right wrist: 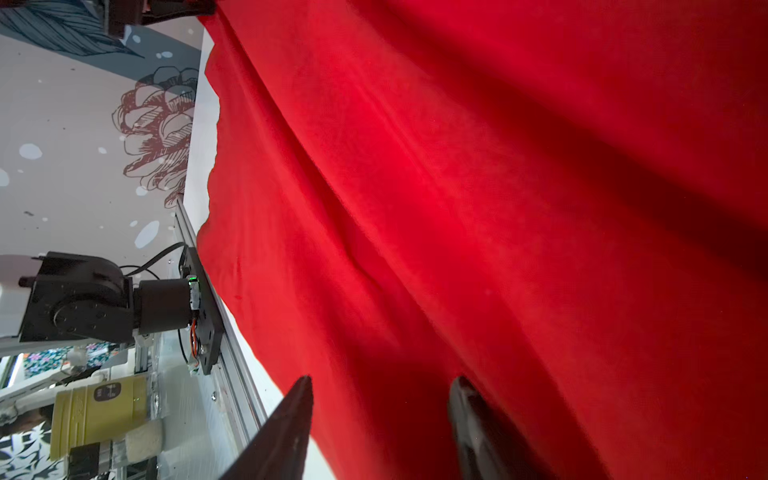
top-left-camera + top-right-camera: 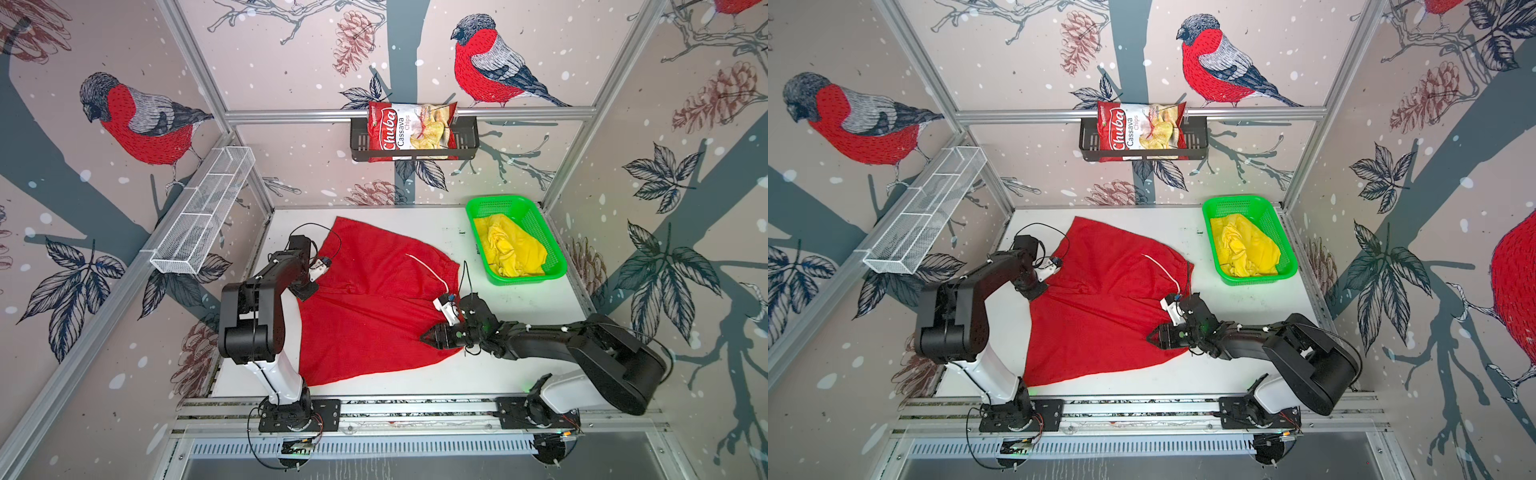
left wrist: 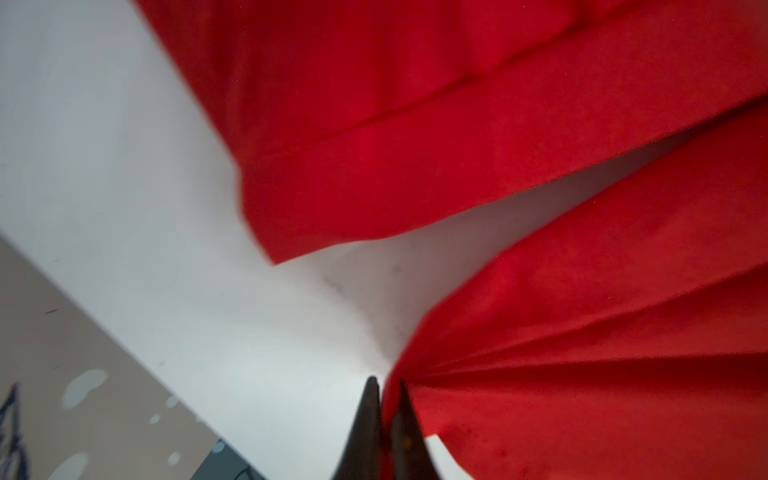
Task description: Fold and stack the shorts
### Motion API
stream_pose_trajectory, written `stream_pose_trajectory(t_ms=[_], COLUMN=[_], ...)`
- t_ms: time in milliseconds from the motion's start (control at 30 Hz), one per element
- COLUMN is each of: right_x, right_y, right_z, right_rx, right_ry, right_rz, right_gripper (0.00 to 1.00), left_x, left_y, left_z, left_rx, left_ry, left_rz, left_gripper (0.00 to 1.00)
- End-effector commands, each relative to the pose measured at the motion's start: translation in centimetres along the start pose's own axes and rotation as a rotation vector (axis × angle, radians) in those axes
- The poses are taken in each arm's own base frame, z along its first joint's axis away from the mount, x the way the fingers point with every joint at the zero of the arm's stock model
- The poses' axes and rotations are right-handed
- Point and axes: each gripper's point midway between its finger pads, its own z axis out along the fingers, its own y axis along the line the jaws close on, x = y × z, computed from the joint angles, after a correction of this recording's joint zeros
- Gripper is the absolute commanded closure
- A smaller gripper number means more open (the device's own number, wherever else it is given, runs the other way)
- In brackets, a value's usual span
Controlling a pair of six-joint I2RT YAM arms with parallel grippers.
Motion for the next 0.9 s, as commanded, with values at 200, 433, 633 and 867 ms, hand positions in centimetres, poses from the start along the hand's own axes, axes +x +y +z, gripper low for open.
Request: stream_pose_trajectory(t_ms=[200, 433, 633, 867], right_x=[-10.7, -20.0, -24.3, -26.3], right_y=[4.2, 1.9, -1.3, -4.9], right_z=[-4.9, -3.0, 1.2, 5.0], right_rx=[0.000, 0.183, 0.262, 0.339], right_ry=[-0.248, -0.324, -0.301, -0.254], right_rz=[-0.167, -0.167, -0.156, -0.119], right_gripper=[0.38, 0.40, 0.41, 0.42], left_x=[-3.7, -10.6, -13.3, -12.6], left_y=[4.5, 2.7, -0.9, -1.9], left_z=[-8.0, -7.7, -5.1, -0.5], left_rx=[-0.136, 0.180, 0.288, 0.268], left_ry=[-0.263, -0.440, -0.442, -0.350], left_rz=[-0.268, -0.630, -0.761, -0.861], left_gripper=[0.47, 0.56, 0.58, 0.66])
